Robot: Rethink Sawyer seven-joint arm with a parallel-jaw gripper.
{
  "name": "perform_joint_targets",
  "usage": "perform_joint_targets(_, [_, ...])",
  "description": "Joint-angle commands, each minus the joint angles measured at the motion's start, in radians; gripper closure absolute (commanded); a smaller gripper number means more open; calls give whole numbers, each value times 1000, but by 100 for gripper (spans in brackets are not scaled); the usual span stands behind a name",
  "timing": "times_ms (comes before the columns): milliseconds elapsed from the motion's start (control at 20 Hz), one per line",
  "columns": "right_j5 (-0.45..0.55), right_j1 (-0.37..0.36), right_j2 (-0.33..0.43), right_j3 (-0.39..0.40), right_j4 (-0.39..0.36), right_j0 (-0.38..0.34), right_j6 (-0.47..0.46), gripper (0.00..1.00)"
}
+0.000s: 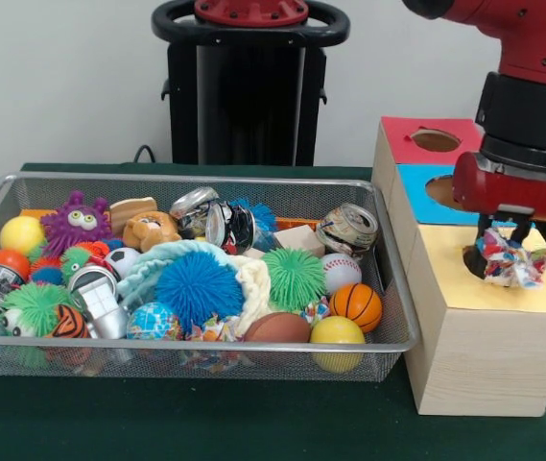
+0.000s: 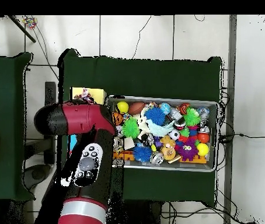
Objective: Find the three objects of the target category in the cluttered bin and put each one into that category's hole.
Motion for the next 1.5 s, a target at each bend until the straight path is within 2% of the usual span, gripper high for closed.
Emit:
perform_joint_targets(50, [91,-58,76,84,26,-72,129,100])
perform_joint_targets(150, [100,-68,85,91,47,-81,151,100])
perform_joint_targets(400, [75,-84,159,112,58,-112,113,100])
perform_joint_targets(650, [74,-89,166,117,45,-118,113,100])
perform_joint_targets(750, [107,-90,154,109,37,-112,114,100])
perform_joint_targets(900, [198,-78,96,72,11,-83,124,100])
perform_joint_targets(1050, [230,-64,83,61,0,-80,121,100])
perform_joint_targets(1200, [303,-54,83,51,-2,-82,116,100])
perform_joint_targets(1500, [305,-50,93,62,-13,-92,107,100])
